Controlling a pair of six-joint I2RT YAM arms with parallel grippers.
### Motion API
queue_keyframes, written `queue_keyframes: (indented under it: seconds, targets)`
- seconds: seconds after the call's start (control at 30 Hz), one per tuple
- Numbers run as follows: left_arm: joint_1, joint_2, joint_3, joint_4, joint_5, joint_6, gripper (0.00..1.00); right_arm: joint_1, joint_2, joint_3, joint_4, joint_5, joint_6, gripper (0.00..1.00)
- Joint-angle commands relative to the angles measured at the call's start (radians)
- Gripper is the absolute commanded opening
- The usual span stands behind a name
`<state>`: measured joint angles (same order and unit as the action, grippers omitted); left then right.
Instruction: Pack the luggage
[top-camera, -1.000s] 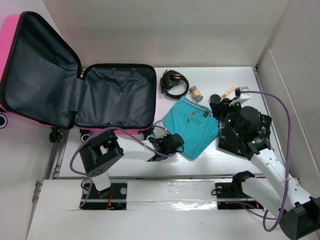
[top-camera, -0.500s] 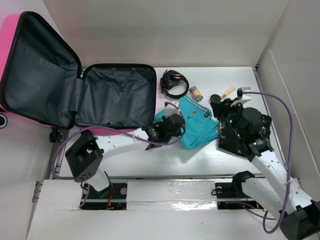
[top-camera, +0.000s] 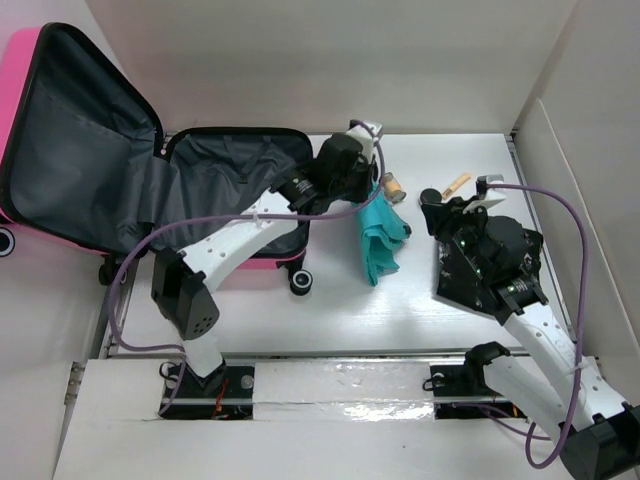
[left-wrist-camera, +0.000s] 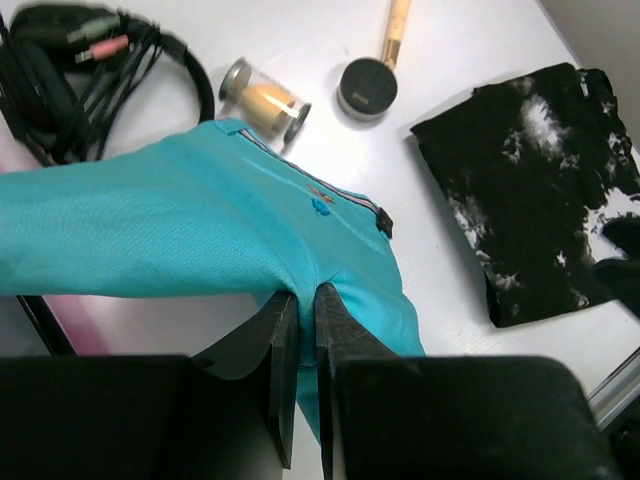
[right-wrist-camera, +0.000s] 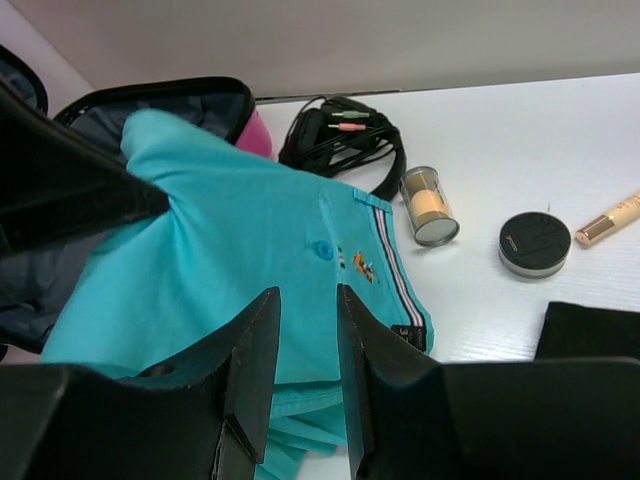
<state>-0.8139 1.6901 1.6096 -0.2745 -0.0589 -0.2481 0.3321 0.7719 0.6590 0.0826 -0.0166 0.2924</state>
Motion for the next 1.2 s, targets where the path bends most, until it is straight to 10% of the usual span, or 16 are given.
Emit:
queue_keyframes:
  seconds: [0.0, 0.6, 1.03, 1.17]
  targets:
    - [0.013, 0.035, 0.243, -0.121, 0.044, 0.127, 0.0, -0.008, -0.013, 0.027, 0.054, -0.016, 0.007, 0.35]
    - [0.802, -0.213, -0.2, 0.145, 0.277, 0.178, 0.0, -0.008, -0.025, 0.022, 0.052, -0.005, 0.005, 0.35]
    - [0.918, -0.132, -0.376, 0.211, 0.067, 0.331, 0.0, -0.008, -0.014, 0.027, 0.048, -0.011, 0.001, 0.35]
    - [0.918, -0.075, -0.369, 0.192, -0.059, 0.254, 0.64, -0.008, -0.008, 0.025, 0.046, -0.006, -0.004, 0.36]
